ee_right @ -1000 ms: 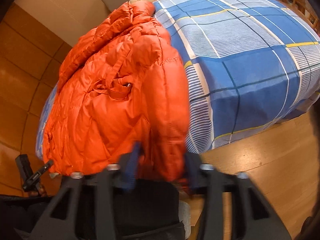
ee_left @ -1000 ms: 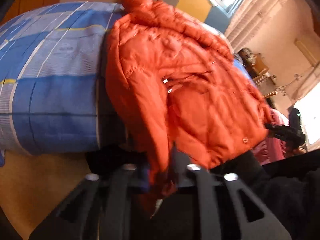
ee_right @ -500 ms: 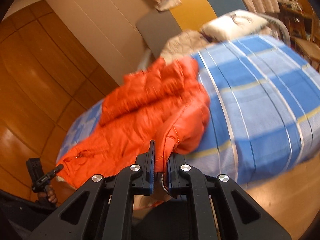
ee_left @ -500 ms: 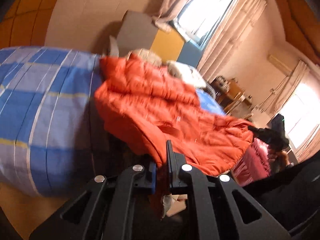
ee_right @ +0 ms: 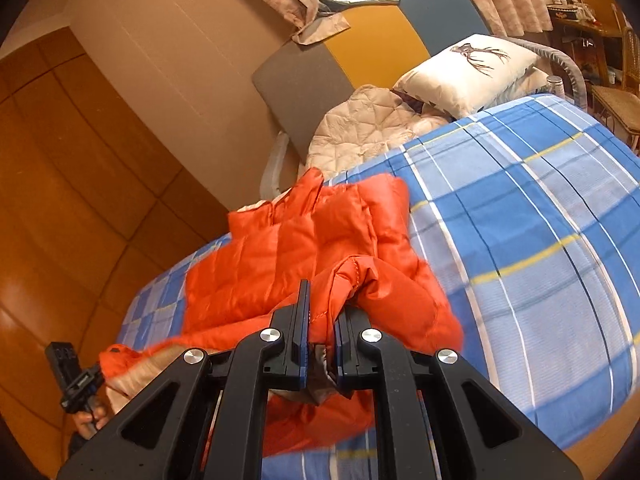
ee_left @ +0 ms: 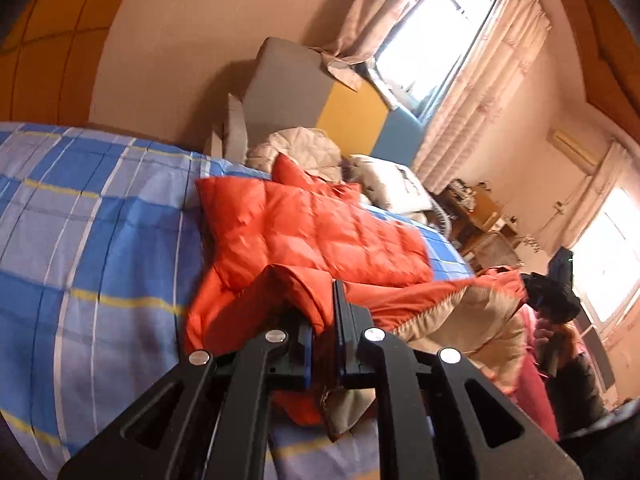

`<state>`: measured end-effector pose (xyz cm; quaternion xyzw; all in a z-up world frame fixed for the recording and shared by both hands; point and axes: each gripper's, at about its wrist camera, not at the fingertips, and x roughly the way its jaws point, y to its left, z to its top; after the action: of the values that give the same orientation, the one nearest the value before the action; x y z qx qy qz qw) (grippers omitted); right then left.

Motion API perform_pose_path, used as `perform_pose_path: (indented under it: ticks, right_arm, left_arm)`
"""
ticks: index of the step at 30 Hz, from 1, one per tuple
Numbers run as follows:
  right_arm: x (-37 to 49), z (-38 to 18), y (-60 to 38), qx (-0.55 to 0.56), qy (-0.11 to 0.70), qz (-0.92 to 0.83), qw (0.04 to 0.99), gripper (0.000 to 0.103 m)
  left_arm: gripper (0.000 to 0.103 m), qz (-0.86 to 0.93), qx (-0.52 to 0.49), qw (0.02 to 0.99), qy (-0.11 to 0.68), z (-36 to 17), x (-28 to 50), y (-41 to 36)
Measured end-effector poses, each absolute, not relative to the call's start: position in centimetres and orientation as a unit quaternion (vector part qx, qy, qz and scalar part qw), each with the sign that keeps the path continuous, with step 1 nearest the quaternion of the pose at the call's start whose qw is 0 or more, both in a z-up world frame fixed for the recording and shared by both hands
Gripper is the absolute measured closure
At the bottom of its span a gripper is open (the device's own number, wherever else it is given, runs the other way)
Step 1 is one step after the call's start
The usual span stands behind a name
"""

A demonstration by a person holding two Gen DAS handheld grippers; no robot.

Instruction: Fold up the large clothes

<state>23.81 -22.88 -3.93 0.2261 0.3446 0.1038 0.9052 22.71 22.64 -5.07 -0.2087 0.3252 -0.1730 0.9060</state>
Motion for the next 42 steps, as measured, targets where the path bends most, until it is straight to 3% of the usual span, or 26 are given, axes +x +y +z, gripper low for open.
perform_pose_path:
  ticks: [6,7,8,9,10,11,12,13,15,20,23,25,27,30,32,33,35,42]
  right_arm:
    - [29.4,-4.7,-22.1,0.229,0.363,0.087,0.899,0.091]
    - [30.2,-5.0,-22.3,0.238,0.364,0.089,0.896,0.084]
    - [30.7,-5.3,-22.5,0.247,0.365,0.090,0.893,0.068]
    - [30.9,-5.4,-22.7,0.256,0.363,0.087,0.892,0.059]
    - [31.1,-5.5,-23.1,0.271,0.358,0.092,0.889,0.039]
    - [31.1,-5.4,-23.4,0.284,0.349,0.094,0.888,0.020]
    - [30.9,-5.1,-23.7,0.289,0.338,0.092,0.891,0.018]
    - [30.7,-4.9,-23.9,0.295,0.330,0.099,0.891,0.018]
    - [30.1,-4.8,-24.5,0.312,0.323,0.109,0.887,0.018]
    - [26.2,-7.7,-25.4,0.296,0.335,0.092,0.890,0.016]
    - [24.4,-10.6,-25.9,0.290,0.353,0.070,0.887,0.016]
    - [24.1,-11.9,-26.2,0.292,0.357,0.056,0.885,0.016]
    - [24.8,-13.0,-26.0,0.289,0.369,0.043,0.882,0.016]
    - [26.0,-13.8,-25.2,0.273,0.388,0.039,0.880,0.032]
    - [26.1,-13.7,-24.9,0.268,0.395,0.043,0.878,0.060]
    - [25.8,-13.6,-25.0,0.271,0.396,0.045,0.876,0.065]
    - [24.9,-12.9,-25.2,0.275,0.392,0.049,0.876,0.077]
    - [19.3,-9.5,-25.0,0.260,0.370,0.073,0.889,0.082]
  left_arm:
    - [0.090,-0.130,-0.196,0.904,0.357,-5.7,29.5,22.3]
    - [0.089,-0.124,-0.199,0.901,0.364,-5.9,30.2,22.4]
    - [0.082,-0.122,-0.199,0.899,0.369,-6.1,31.0,22.3]
    - [0.072,-0.118,-0.198,0.899,0.373,-6.2,31.6,22.2]
    - [0.067,-0.114,-0.203,0.897,0.377,-6.4,32.0,22.3]
    - [0.052,-0.115,-0.213,0.893,0.380,-6.3,32.4,22.4]
    - [0.029,-0.117,-0.228,0.890,0.378,-6.2,32.6,22.7]
    - [0.018,-0.115,-0.235,0.893,0.367,-5.9,32.4,23.0]
    - [0.012,-0.107,-0.247,0.901,0.341,-5.2,32.1,23.9]
    - [0.010,-0.098,-0.256,0.902,0.333,-6.2,30.3,25.8]
    - [0.014,-0.112,-0.249,0.893,0.357,-9.2,28.5,25.8]
    - [0.022,-0.126,-0.247,0.884,0.376,-11.3,27.7,25.2]
    - [0.042,-0.141,-0.246,0.873,0.397,-13.1,27.4,24.3]
    - [0.073,-0.155,-0.242,0.870,0.401,-14.0,27.1,22.9]
    - [0.088,-0.151,-0.240,0.874,0.394,-13.6,26.5,22.7]
    - [0.092,-0.150,-0.238,0.877,0.389,-13.3,26.1,22.7]
    - [0.095,-0.155,-0.240,0.880,0.380,-12.6,25.1,22.9]
    - [0.097,-0.179,-0.224,0.888,0.360,-10.2,20.0,23.0]
